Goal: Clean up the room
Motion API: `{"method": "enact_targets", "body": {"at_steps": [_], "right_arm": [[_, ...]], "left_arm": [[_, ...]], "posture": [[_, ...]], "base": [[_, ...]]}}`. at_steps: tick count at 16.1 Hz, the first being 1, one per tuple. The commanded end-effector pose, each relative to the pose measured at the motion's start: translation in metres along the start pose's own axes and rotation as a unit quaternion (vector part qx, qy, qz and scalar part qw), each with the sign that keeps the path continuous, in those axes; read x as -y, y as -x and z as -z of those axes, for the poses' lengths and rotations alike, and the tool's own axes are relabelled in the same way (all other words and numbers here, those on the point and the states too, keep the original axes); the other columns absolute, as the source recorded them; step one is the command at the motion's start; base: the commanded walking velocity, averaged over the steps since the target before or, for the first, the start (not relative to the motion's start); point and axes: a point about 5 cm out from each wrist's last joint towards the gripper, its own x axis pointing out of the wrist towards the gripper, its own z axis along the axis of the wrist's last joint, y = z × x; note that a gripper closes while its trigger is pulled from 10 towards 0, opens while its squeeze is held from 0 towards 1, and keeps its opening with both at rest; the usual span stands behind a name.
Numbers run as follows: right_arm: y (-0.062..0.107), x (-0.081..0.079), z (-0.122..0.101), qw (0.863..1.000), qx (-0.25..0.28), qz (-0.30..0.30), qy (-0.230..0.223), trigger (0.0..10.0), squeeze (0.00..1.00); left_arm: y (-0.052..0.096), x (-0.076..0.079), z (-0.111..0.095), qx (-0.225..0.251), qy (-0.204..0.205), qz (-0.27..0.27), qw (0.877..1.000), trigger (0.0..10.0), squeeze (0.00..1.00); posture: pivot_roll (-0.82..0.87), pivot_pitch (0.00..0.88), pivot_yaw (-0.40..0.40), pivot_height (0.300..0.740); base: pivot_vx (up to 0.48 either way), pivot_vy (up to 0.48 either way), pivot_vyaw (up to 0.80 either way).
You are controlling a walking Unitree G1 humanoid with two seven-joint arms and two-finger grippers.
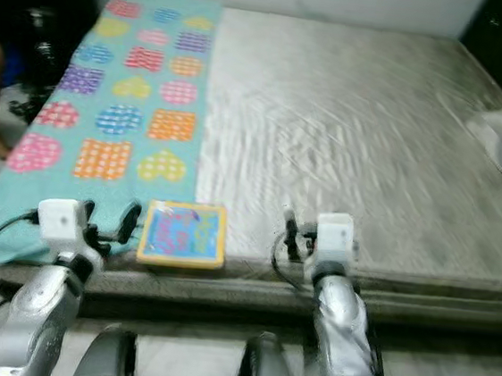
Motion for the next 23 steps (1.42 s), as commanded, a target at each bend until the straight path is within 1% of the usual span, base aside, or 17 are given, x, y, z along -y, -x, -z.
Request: {"method": "enact_targets", "body": {"at_steps": [1, 10, 19, 23], "right_arm": [[-0.0085, -0.0076, -0.0132, 1.000, 0.020, -0.014, 0.001, 10.0, 0.00], [-0.0086, -0.0072, -0.0125, 1.000, 0.018, -0.011, 0.002, 10.0, 0.00], [-0.0085, -0.0081, -0.0106, 1.000, 0.015, -0.018, 0.008, 10.0, 0.00], [-0.0082, -0.0095, -0.0094, 1.000, 0.012, -0.025, 0.009, 10.0, 0.00]], "left_arm": [[0.0046, -0.0071, 0.0057, -0.013, 0.003, -0.014, 1.000, 10.0, 0.00], [0.0047, -0.0063, 0.0055, -0.015, 0.004, -0.010, 1.000, 10.0, 0.00], [0.0043, -0.0081, 0.0088, -0.027, 0.000, -0.020, 0.999, 10.0, 0.00], [0.0043, -0.0084, 0.0095, -0.031, -0.002, -0.022, 0.999, 10.0, 0.00]], "posture": [[-0.05, 0.162, -0.035, 0.641], [-0.05, 0.165, -0.038, 0.641], [-0.05, 0.161, -0.039, 0.641], [-0.05, 0.164, -0.040, 0.596]], "base": [[0.277, 0.000, 0.00], [0.296, 0.000, 0.00], [0.000, 0.000, 0.00], [0.000, 0.000, 0.00]]}}
